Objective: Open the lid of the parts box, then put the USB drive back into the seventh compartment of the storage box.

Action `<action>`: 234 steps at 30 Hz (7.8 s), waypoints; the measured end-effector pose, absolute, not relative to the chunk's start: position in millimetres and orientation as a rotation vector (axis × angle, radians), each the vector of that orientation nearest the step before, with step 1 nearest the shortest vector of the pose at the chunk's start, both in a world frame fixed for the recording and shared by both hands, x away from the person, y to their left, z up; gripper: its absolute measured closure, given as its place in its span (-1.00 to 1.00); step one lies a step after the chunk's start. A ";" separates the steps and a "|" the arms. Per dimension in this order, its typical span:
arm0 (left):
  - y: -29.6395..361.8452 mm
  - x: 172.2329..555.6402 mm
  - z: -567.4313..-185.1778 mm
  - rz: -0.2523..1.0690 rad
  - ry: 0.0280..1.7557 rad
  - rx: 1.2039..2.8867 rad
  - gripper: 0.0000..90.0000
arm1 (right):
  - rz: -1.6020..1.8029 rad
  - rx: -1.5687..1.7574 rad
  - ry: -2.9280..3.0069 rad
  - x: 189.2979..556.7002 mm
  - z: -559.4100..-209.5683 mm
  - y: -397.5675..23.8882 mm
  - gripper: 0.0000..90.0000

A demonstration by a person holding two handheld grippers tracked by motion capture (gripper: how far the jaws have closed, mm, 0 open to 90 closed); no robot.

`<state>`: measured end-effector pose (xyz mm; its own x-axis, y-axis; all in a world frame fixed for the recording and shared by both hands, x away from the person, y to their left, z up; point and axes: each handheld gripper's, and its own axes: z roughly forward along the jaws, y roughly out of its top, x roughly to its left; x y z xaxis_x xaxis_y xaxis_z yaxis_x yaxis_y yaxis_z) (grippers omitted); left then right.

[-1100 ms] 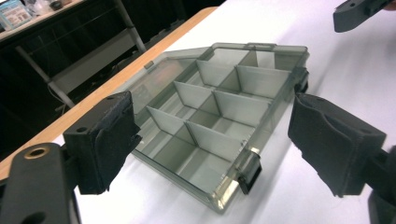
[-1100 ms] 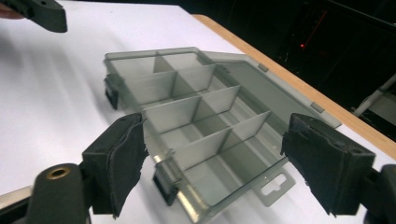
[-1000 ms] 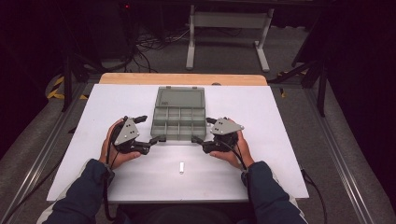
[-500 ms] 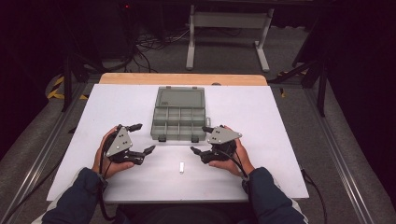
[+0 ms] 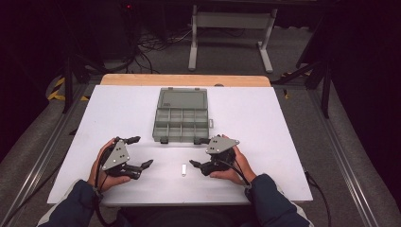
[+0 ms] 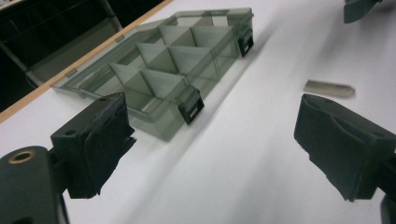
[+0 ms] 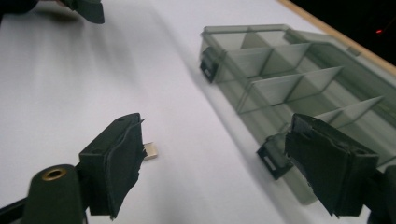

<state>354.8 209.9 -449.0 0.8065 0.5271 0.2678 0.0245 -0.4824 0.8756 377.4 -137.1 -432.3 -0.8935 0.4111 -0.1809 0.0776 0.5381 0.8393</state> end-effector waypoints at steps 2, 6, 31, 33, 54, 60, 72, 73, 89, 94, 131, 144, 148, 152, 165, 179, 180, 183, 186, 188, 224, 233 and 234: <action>214.8 349.8 -450.7 0.634 0.413 2.000 -0.76 | 1.290 0.380 2.471 374.9 -437.0 -131.4 -0.57; 221.2 343.8 -452.7 0.615 0.436 1.998 -0.77 | 1.272 0.347 2.522 373.6 -441.4 -124.6 -0.58; 235.1 335.3 -456.2 0.575 0.442 1.995 -0.83 | 1.172 0.259 2.793 382.2 -464.0 -97.5 -0.41; 235.0 335.5 -456.8 0.568 0.445 1.997 -0.83 | 1.169 0.252 2.794 382.7 -463.7 -96.8 -0.39; 237.6 334.9 -458.4 0.562 0.458 2.008 -0.82 | 1.201 0.201 2.808 384.4 -462.3 -95.1 0.15; 238.1 334.7 -457.9 0.566 0.458 2.009 -0.82 | 1.194 0.181 2.804 383.1 -461.6 -94.5 0.20; 237.7 335.8 -458.2 0.566 0.466 2.012 -0.83 | 1.168 0.144 2.771 378.5 -459.2 -93.7 0.21; 237.7 335.9 -458.3 0.566 0.466 2.010 -0.83 | 1.172 0.137 2.767 378.3 -458.5 -94.1 0.20; 237.6 333.9 -458.0 0.567 0.465 2.017 -0.83 | 1.217 0.159 2.673 375.1 -441.9 -103.9 0.20; 237.3 334.2 -458.1 0.563 0.466 2.017 -0.83 | 1.226 0.167 2.655 375.1 -438.7 -106.8 0.21; 236.7 334.3 -457.3 0.554 0.459 2.014 -0.84 | 1.288 0.242 2.498 382.2 -410.4 -126.9 0.20; 235.5 333.8 -456.9 0.549 0.450 2.013 -0.83 | 1.313 0.283 2.431 396.1 -397.9 -128.4 0.20; 235.6 333.5 -456.6 0.552 0.442 2.013 -0.83 | 1.319 0.297 2.412 401.8 -395.0 -127.7 0.20; 236.3 333.6 -456.2 0.553 0.446 2.011 -0.83 | 1.312 0.311 2.401 406.3 -394.9 -126.9 0.20; 236.1 333.8 -456.5 0.556 0.441 2.015 -0.83 | 1.312 0.395 2.370 428.9 -399.3 -125.9 0.20; 236.1 333.7 -456.6 0.548 0.440 2.016 -0.83 | 1.310 0.443 2.359 443.4 -404.2 -118.6 0.20; 236.2 333.7 -456.5 0.551 0.438 2.018 -0.83 | 1.310 0.449 2.361 444.4 -404.8 -118.4 0.20; 235.9 333.8 -456.6 0.548 0.437 2.016 -0.83 | 1.306 0.461 2.360 446.8 -406.2 -117.8 0.20; 235.7 333.9 -456.9 0.546 0.439 2.016 -0.83 | 1.301 0.475 2.359 449.3 -407.7 -117.2 0.20; 235.9 333.9 -456.7 0.545 0.440 2.020 -0.83 | 1.300 0.482 2.357 451.3 -408.6 -116.9 0.20; 235.3 334.2 -457.5 0.541 0.432 2.030 -0.81 | 1.231 0.584 2.387 467.3 -431.4 -107.0 0.20; 235.0 334.5 -457.8 0.536 0.434 2.029 -0.81 | 1.240 0.593 2.388 466.5 -431.4 -108.0 0.19; 235.1 334.7 -457.8 0.537 0.433 2.032 -0.81 | 1.241 0.595 2.387 466.5 -431.3 -108.3 0.17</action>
